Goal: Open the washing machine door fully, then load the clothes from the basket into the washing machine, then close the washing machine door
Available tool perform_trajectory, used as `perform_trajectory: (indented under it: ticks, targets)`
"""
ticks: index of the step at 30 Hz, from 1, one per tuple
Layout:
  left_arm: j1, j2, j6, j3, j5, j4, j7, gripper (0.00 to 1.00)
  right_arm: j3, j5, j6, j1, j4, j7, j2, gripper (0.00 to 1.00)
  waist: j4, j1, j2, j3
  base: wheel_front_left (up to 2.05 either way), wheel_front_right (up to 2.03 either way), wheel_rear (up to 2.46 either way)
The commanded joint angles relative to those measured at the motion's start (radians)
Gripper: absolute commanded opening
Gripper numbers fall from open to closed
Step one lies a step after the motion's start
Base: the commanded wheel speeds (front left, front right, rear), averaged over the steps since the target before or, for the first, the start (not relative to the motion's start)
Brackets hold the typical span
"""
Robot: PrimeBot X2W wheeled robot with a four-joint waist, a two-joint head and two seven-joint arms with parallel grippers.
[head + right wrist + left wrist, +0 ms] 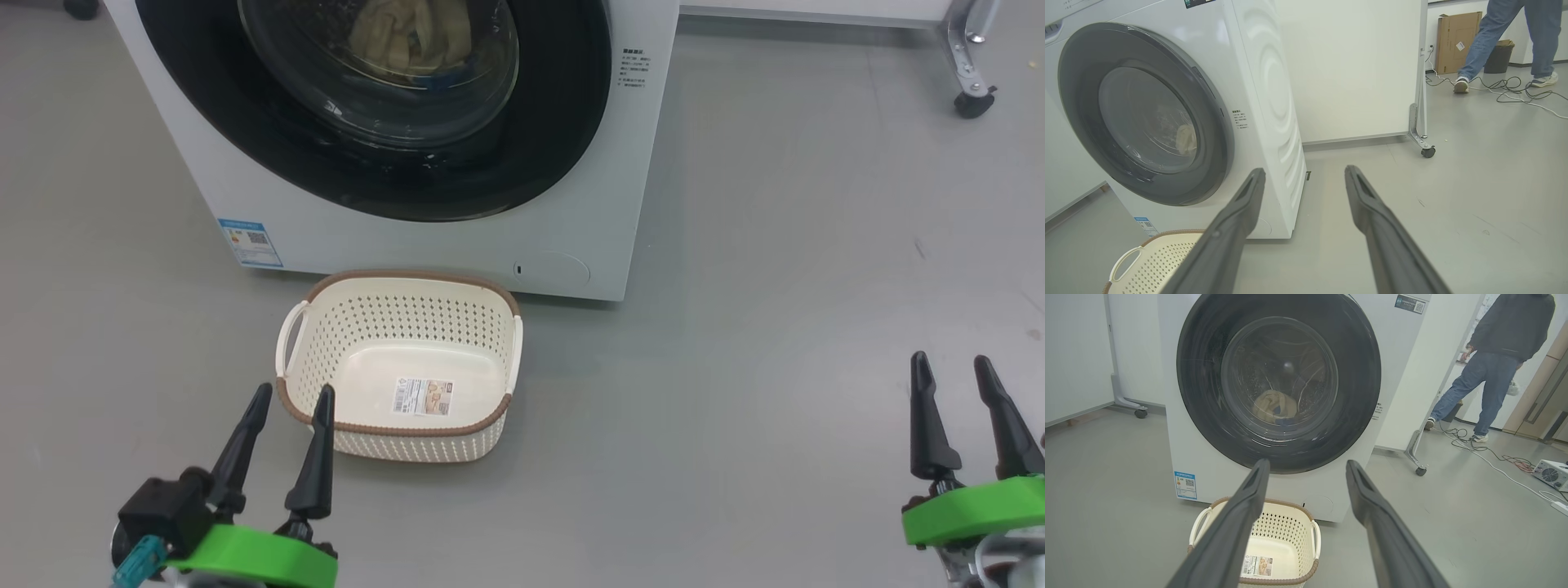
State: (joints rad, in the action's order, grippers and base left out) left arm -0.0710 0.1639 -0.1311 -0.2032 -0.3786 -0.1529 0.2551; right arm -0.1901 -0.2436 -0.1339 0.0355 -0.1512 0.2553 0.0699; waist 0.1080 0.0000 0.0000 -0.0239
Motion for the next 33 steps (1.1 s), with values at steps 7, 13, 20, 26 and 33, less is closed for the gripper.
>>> perform_trajectory:
  ticks: [7,13,20,26,33]
  targets:
    - [-0.02,0.009,0.0,0.042,0.008,0.028,0.007,1.0,0.017,0.007,0.003,-0.034,0.027,0.006,0.02,1.0,0.001,0.0,0.0,-0.003,0.0,0.0,0.0]
    - [-0.019,0.007,0.0,0.04,0.013,0.05,0.007,1.0,0.016,0.008,0.003,-0.036,0.03,0.006,0.02,1.0,0.003,0.0,0.0,-0.01,0.0,0.0,0.0]
    - [-0.021,0.029,0.0,0.012,-0.012,0.082,0.007,1.0,0.014,0.01,0.003,-0.04,0.033,0.006,0.018,1.0,0.007,0.0,0.0,-0.021,0.0,0.0,0.0]
    - [-0.02,0.027,0.0,0.012,-0.019,0.078,0.007,1.0,0.014,0.011,0.003,-0.041,0.034,0.006,0.017,1.0,0.008,0.0,0.0,-0.027,0.0,0.0,0.0]
    - [0.008,-0.002,0.0,-0.03,-0.041,0.007,-0.001,0.0,0.002,0.006,0.0,0.004,-0.04,-0.001,-0.012,0.0,0.008,0.0001,0.0,-0.03,0.0,0.0,0.0]
